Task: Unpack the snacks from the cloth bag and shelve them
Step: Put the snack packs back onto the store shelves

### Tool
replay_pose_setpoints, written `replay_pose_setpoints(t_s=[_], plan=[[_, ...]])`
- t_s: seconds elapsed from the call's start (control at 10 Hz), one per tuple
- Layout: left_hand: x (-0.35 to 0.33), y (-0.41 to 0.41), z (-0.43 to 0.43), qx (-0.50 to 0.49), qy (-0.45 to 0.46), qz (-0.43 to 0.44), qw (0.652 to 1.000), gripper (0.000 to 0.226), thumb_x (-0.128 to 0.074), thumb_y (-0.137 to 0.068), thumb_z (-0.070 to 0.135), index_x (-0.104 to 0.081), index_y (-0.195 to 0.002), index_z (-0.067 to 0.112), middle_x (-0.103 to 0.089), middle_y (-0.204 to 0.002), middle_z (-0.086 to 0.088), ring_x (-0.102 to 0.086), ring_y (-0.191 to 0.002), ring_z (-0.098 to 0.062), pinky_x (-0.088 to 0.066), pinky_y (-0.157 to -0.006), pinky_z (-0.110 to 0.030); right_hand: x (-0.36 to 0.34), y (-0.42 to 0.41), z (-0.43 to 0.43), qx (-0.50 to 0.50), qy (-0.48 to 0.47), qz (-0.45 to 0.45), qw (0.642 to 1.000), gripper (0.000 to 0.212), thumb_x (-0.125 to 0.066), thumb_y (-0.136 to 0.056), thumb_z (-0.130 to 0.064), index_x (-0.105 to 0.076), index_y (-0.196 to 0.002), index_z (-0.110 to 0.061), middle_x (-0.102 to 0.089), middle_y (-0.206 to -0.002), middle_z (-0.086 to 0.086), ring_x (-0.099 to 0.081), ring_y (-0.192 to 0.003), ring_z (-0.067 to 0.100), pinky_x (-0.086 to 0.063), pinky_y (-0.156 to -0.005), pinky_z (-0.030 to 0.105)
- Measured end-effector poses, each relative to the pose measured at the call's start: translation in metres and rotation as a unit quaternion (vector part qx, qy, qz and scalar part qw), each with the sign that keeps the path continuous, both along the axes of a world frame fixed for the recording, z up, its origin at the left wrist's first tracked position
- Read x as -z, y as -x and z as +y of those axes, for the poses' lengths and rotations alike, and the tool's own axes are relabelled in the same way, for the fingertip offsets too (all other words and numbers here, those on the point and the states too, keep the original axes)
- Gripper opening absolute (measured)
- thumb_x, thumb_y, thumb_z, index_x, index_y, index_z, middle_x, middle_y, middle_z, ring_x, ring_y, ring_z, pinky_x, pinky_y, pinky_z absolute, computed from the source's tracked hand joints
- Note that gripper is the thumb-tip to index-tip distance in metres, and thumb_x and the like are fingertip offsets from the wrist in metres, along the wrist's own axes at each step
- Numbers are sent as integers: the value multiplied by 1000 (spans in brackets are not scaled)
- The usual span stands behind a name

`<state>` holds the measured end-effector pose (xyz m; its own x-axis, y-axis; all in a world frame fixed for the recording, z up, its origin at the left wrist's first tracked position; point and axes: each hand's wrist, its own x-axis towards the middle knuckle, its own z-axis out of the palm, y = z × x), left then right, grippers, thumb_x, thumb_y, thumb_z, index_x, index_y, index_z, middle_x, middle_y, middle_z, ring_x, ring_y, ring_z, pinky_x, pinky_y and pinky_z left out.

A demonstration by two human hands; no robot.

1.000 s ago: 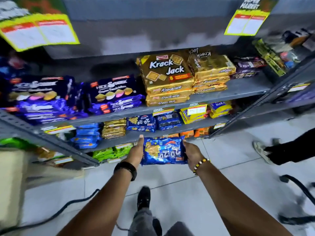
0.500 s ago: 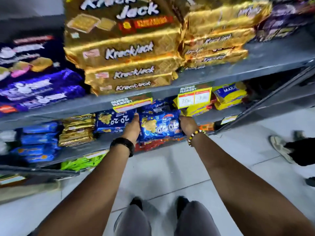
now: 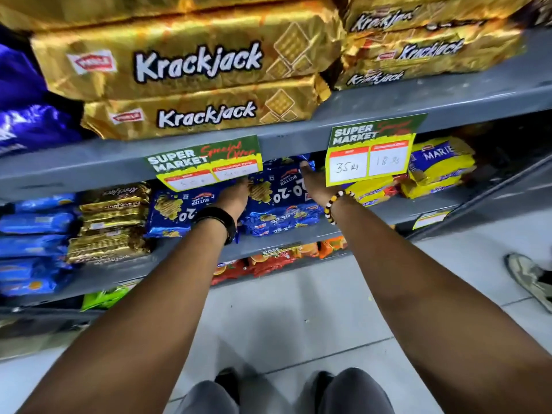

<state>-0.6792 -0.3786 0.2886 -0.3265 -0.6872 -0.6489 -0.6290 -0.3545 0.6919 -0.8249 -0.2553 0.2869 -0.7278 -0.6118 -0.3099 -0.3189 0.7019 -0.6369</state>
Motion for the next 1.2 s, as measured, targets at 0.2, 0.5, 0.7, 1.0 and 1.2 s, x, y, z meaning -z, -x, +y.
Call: replay_pose_setpoints(t_s=[0.2, 0.5, 0.7, 1.0, 1.2], plan=[[0, -2, -5, -2, -20, -2, 1000, 59, -35, -96, 62, -53, -131, 17, -53, -107, -4, -50, -98, -29, -47, -92, -43, 1, 0, 7, 12, 37, 0, 999, 45, -46, -102, -30, -45, -142, -12, -40, -153, 13, -37, -138, 36, -30, -111, 41], [-36, -38, 16, 60, 77, 21, 995, 38, -40, -96, 57, -59, -81, 27, -60, -97, -3, -59, -94, -28, -46, -86, -43, -55, -36, 62, 117, -21, -17, 993, 37, -50, -97, -25, -63, -121, 0, -63, -126, 20, -58, -115, 35, -45, -89, 32], [-72, -106, 62, 18, 46, -17, 999, 48, -51, -97, 49, -58, -115, 5, -64, -114, -19, -61, -99, -31, -46, -86, -40, -104, -93, 111, 21, 27, -51, 998, 39, -53, -96, -22, -56, -134, -13, -61, -131, 14, -55, -122, 33, -42, -103, 38], [-224, -301, 67, -80, 43, -66, 994, 38, -49, -101, 23, -59, -128, -1, -58, -134, -25, -55, -124, -39, -45, -103, -43, -218, -185, 107, -152, -52, -114, 980, 52, -59, -95, -29, -48, -141, -6, -52, -144, 15, -51, -131, 28, -40, -104, 32], [-315, -450, 96, -196, 52, -22, 979, 28, -53, -99, 28, -67, -117, 11, -64, -125, -19, -57, -120, -35, -45, -102, -45, -274, -316, 48, -276, -43, -112, 954, 42, -61, -93, -26, -58, -124, 3, -64, -125, 23, -61, -114, 35, -46, -98, 48]])
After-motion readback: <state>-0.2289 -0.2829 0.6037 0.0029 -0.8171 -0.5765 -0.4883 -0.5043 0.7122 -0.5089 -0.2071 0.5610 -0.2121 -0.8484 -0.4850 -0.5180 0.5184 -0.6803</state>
